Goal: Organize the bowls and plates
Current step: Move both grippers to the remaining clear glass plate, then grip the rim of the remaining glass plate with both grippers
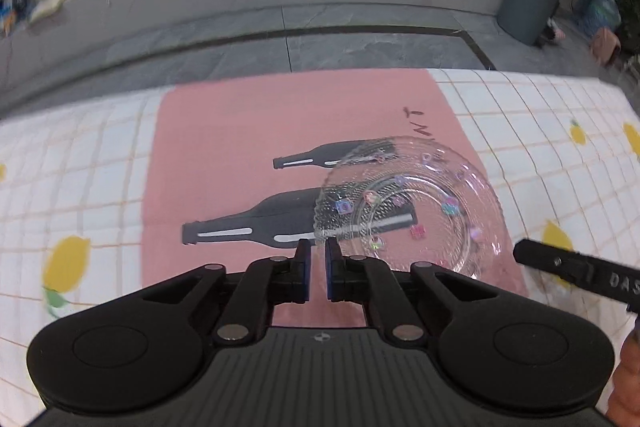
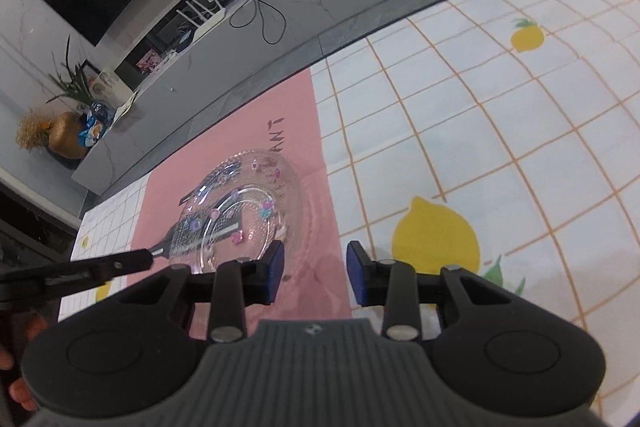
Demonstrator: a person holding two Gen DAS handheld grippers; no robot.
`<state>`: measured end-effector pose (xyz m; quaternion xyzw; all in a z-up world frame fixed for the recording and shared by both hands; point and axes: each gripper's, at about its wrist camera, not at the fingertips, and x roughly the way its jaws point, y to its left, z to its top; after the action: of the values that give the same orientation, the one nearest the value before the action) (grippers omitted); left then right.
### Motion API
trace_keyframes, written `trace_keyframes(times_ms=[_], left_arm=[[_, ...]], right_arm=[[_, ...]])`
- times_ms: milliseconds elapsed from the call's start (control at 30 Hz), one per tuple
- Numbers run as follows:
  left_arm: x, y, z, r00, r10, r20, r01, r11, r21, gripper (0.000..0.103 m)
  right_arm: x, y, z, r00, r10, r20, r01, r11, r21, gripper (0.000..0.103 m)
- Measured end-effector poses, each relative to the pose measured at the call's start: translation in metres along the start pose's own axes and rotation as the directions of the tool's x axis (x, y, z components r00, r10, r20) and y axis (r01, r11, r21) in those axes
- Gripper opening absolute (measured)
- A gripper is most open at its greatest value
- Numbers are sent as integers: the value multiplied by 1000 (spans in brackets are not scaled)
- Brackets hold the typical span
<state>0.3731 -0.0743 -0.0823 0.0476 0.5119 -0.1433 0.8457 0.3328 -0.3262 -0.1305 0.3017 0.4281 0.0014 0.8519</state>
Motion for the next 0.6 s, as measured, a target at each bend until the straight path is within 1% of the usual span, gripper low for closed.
trace_keyframes(times_ms=[100, 233, 333, 500, 533, 567, 600], left_arm=[[11, 11, 1, 998, -60, -5, 59, 997, -56, 9], [19, 16, 3, 996, -85, 0, 85, 992, -94, 18], [24, 21, 4, 995, -99, 4, 99, 988, -121, 18], [28, 23, 3, 990, -140, 4, 139, 980, -140, 19], [28, 23, 3, 990, -138, 5, 137, 980, -142, 20], [28, 23, 3, 991, -135, 4, 135, 981, -142, 20], [28, 22, 3, 991, -134, 2, 133, 981, -142, 20]], right_arm=[[5, -1, 3, 1000, 2, -4, -2, 1000, 16, 34], [9, 1, 4, 1000, 1, -3, -1, 1000, 8, 34], [12, 3, 3, 1000, 10, -1, -10, 1000, 5, 34], [15, 4, 1, 999, 50, -9, -50, 999, 22, 33], [16, 2, 1, 998, 63, -8, -62, 997, 35, 28], [18, 0, 0, 997, 73, -11, -72, 996, 53, 21], [21, -2, 1, 997, 82, -13, -81, 994, 72, 19]])
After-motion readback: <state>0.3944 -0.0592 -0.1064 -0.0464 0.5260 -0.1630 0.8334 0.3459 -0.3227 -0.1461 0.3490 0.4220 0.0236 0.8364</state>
